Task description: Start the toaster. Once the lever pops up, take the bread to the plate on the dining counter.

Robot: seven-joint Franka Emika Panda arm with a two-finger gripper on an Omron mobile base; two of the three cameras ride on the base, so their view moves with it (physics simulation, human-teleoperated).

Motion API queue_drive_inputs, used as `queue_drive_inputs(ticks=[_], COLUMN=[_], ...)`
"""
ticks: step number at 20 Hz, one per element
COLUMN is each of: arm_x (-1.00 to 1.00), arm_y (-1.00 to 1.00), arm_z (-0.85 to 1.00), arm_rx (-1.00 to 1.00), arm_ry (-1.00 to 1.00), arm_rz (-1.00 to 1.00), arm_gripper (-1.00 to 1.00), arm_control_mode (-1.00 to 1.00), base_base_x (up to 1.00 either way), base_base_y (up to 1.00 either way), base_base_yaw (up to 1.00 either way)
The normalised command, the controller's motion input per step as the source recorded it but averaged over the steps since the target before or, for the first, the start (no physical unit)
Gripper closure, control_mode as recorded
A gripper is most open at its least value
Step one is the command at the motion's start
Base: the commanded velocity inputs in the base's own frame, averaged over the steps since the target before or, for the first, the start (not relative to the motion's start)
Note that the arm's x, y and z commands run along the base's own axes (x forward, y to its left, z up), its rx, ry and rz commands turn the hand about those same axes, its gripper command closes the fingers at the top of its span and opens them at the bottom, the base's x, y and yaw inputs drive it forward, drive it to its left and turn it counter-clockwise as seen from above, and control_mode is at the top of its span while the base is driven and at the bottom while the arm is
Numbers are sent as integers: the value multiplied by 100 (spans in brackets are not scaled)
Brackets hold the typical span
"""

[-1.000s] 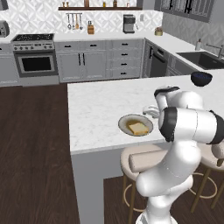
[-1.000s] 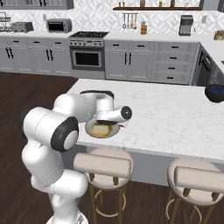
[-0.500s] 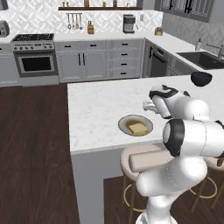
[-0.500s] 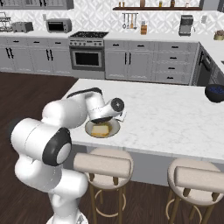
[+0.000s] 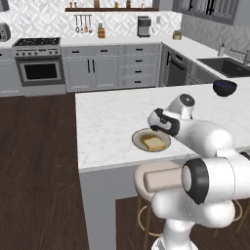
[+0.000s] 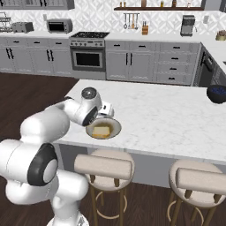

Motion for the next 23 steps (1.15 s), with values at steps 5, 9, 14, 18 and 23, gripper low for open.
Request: queue_drive_inputs(ticks=[5, 9, 14, 18, 23], arm_x=[-63, -59, -50, -50, -55], arm_y=[2, -19, -33, -42, -15], arm_z=[32, 53, 59, 55, 25], arm_rx=[-17, -10, -6, 0, 0], arm_ry=[13, 14, 13, 8, 2], arm_rz=[-11, -10, -6, 0, 0], arm_gripper=[-100, -100, -100, -100, -100], arm_control_mode=[-100, -100, -100, -100, -100], base_base_x=[0, 0, 0, 0, 0], base_base_y=[0, 0, 0, 0, 0], base_base_yaw=[0, 0, 0, 0, 0])
